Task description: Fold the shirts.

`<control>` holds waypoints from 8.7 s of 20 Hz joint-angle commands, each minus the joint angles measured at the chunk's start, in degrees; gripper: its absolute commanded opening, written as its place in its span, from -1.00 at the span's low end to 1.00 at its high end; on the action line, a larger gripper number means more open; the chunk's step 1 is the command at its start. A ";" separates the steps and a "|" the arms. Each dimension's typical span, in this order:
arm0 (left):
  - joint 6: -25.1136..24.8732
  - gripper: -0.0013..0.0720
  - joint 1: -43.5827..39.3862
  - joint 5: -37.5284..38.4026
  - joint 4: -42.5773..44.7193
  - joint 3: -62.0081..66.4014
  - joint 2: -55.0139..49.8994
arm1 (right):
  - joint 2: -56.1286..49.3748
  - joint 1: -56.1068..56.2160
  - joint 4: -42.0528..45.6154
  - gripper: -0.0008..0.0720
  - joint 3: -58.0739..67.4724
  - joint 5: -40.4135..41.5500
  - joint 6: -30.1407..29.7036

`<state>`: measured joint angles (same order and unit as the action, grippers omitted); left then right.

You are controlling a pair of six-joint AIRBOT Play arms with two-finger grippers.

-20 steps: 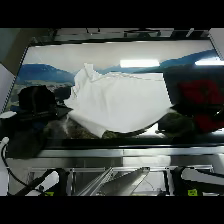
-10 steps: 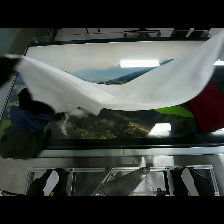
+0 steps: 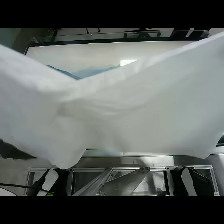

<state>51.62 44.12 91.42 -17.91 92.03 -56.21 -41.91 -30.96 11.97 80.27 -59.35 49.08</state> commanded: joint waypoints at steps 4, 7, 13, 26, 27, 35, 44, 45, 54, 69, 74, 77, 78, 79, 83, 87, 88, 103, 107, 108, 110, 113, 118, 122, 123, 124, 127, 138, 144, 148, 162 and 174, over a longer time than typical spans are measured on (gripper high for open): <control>0.55 -0.90 -24.83 -3.17 30.45 0.68 -17.59 | -12.35 8.31 7.91 -0.94 -13.14 -2.86 2.78; 0.52 -0.91 -30.16 -7.41 38.10 0.68 -27.98 | -19.04 10.45 12.24 -0.94 -21.20 4.24 1.75; -0.20 -0.90 -29.51 -20.09 39.17 0.92 -48.17 | -42.14 10.43 6.71 -0.94 -22.67 11.54 -5.84; 5.44 -0.90 -27.65 -18.14 37.70 25.83 -69.24 | -71.12 10.19 -7.43 -0.94 3.80 3.45 -6.64; 5.11 -0.91 -27.10 -18.03 37.81 24.37 -68.74 | -71.12 10.19 -5.27 -0.94 3.80 2.25 -6.67; 7.39 -0.92 -25.83 -8.31 43.95 21.33 -68.61 | -71.14 10.34 8.59 -0.94 3.52 -2.21 -3.78; 16.85 -0.92 -30.45 -8.68 65.92 21.33 -68.61 | -72.08 10.34 11.26 -0.94 3.52 0.61 -2.29; 16.85 -0.92 -30.75 -9.29 66.03 21.33 -68.61 | -72.35 10.32 11.50 -0.94 3.52 0.61 -2.29; 18.47 -0.92 -30.47 -11.26 66.38 21.38 -68.61 | -73.33 10.34 14.84 -0.94 3.54 0.63 -0.15; 23.82 -0.16 -25.44 1.73 73.33 2.99 -46.47 | -49.66 6.32 51.25 0.15 1.53 -15.54 18.69; 22.80 -0.16 -22.32 -1.79 75.41 -25.92 -26.49 | -38.49 0.90 51.47 0.14 -18.38 -16.96 18.18; 22.80 -0.16 -19.76 -3.76 75.43 -40.61 -16.13 | -32.92 -0.50 51.45 0.14 -32.52 -11.26 15.39; 22.80 -0.16 -18.99 -4.15 75.43 -44.33 -13.79 | -32.81 -0.37 51.04 0.14 -35.36 -10.47 14.86; 22.80 -0.16 -18.16 -4.68 75.47 -47.71 -11.56 | -33.24 -0.28 50.51 0.14 -37.68 -10.25 14.51; 21.38 -0.16 -15.02 -8.55 75.43 -56.83 -3.50 | -35.34 2.75 46.75 0.14 -41.46 -9.60 12.74; 20.24 -0.16 -14.69 -13.29 75.47 -62.73 2.49 | -38.97 10.25 44.92 0.07 -41.48 -6.49 12.17; 20.24 -0.16 -14.69 -13.38 75.49 -64.06 3.19 | -39.95 11.56 44.74 0.07 -41.46 -6.23 12.15; 6.80 -0.16 -14.69 -26.97 64.04 -66.51 -14.86 | -40.83 12.85 44.78 0.07 -41.42 -5.99 11.52; 4.74 -0.37 -14.69 -26.82 62.99 -66.51 -17.81 | -40.83 12.83 44.87 0.07 -41.42 -6.64 11.45; 4.74 -0.37 -14.69 -26.62 62.99 -66.51 -17.27 | -40.83 12.83 45.03 0.07 -41.42 -6.99 11.32; 4.74 -0.37 -14.69 -26.03 63.01 -66.51 -14.93 | -40.83 12.66 46.36 0.07 -41.42 -7.69 11.34; 4.76 -0.89 -14.69 -25.51 63.87 -66.51 -10.78 | -40.83 11.04 46.95 0.07 -41.42 -8.94 11.32; 4.74 -0.89 -14.69 -24.90 62.82 -66.51 -8.50 | -40.83 10.38 41.94 -0.83 -41.42 -10.27 9.38; 3.89 -0.89 -14.69 -24.13 62.66 -66.49 -8.48 | -40.74 7.96 43.41 -0.94 -40.94 -12.61 10.32; 3.85 -0.89 -14.69 -24.09 62.31 -66.49 -8.50 | -40.63 6.97 43.19 -0.94 -40.94 -12.96 10.73; 3.13 -0.89 -14.69 -23.85 60.78 -66.49 -8.48 | -40.54 6.36 42.93 -0.94 -40.94 -13.57 10.71; -1.07 -0.89 -14.69 -21.16 51.78 -66.38 -8.48 | -39.41 6.05 42.84 -0.94 -40.87 -14.29 10.71; 0.52 -0.89 -19.56 -15.28 43.36 -46.42 -9.01 | -38.71 5.35 34.14 -0.94 -25.20 -24.92 12.61; 0.98 -0.89 -28.24 -18.25 43.32 -28.85 -25.73 | -39.58 5.42 16.65 -0.94 -21.42 -8.11 6.45; 2.69 -0.89 -30.47 -21.20 43.30 -14.64 -38.84 | -45.55 5.46 6.62 -0.94 -21.35 -1.22 -0.26; 4.61 -0.17 -32.22 -22.49 43.60 19.98 -65.85 | -62.93 5.64 -5.84 0.06 -10.58 8.96 -14.75; 11.39 -0.97 -27.80 -12.04 43.69 21.92 -59.54 | -68.50 7.15 32.46 0.79 6.25 -4.44 7.10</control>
<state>62.57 16.43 77.47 25.87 114.28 -117.23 -108.27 -24.60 39.27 84.51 -60.05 53.17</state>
